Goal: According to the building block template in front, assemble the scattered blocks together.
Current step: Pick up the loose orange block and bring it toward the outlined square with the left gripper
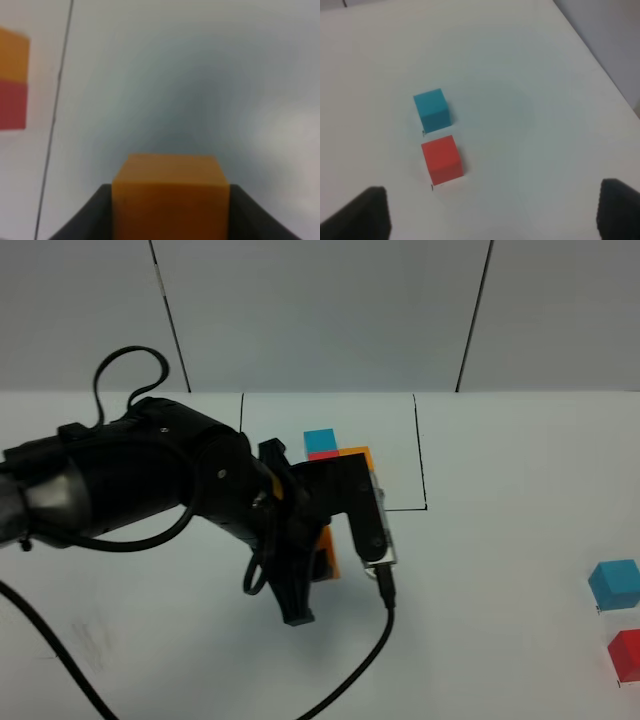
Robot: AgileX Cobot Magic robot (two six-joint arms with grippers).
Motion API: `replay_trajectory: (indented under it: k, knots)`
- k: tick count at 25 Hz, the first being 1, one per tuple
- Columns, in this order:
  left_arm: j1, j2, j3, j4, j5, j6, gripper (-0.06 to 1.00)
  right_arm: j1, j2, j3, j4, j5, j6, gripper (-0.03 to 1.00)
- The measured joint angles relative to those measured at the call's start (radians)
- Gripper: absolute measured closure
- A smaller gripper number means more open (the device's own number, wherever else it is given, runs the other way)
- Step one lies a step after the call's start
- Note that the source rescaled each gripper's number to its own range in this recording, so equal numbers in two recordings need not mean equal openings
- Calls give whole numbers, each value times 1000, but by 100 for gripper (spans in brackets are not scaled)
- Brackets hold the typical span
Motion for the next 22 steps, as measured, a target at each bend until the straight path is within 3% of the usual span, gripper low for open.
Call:
replay_trajectory:
  k: [2,5,13,22]
  knots:
    - [-19,45,-45,-84,3,50,94,0,0,0,0,0,0,21]
    - [-57,99,-105,-140,13,100,94,0,0,0,0,0,0,21]
    - [-141,271,-233,-122,94,115,94,0,0,1,0,0,0,21]
    - [-150,379,-287,-106,109,111,94,0,0,1,0,0,0,21]
